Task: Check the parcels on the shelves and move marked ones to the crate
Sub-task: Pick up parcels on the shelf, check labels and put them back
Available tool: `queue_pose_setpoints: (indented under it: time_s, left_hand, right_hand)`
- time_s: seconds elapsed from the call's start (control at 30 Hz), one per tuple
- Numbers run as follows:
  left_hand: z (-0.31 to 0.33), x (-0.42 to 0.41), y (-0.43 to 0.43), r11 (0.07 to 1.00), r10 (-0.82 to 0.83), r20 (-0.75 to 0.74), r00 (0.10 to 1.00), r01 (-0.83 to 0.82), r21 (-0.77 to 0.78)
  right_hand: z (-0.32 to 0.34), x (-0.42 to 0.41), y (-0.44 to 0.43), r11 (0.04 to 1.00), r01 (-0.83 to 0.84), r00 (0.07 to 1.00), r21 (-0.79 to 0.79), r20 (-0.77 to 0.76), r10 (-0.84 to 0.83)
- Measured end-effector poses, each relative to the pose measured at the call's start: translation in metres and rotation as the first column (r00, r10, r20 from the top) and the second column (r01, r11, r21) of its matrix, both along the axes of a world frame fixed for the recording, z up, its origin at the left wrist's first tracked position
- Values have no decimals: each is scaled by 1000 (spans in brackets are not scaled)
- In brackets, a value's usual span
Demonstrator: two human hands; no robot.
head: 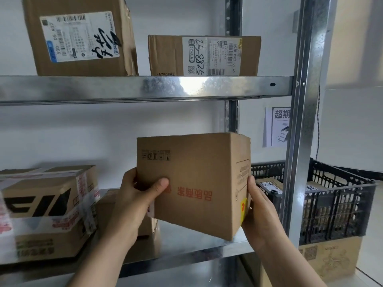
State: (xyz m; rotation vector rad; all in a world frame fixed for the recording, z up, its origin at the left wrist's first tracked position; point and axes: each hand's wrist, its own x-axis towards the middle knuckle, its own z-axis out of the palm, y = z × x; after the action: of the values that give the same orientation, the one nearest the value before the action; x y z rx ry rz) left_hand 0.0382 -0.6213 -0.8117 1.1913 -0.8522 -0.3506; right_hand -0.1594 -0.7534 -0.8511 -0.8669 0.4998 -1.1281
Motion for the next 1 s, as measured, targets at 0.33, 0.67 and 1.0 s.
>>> queue_pose_setpoints:
  time_s: [0.33,0.67,1.0]
  left_hand:
    - [-17,2,-4,998,52,24,998,-51,-43]
    - [-21,2,-1,999,31,204,979,-33,9]
    - [-13,-6,25,983,-183,-42,982,182,-37]
  right_hand:
    - [11,2,2,999,-11,988,-39,-154,5]
    - [30,-11,5,964,-263,927,-32,-286,243]
    - [38,-27,16,950,-274,960,-147,-94,263]
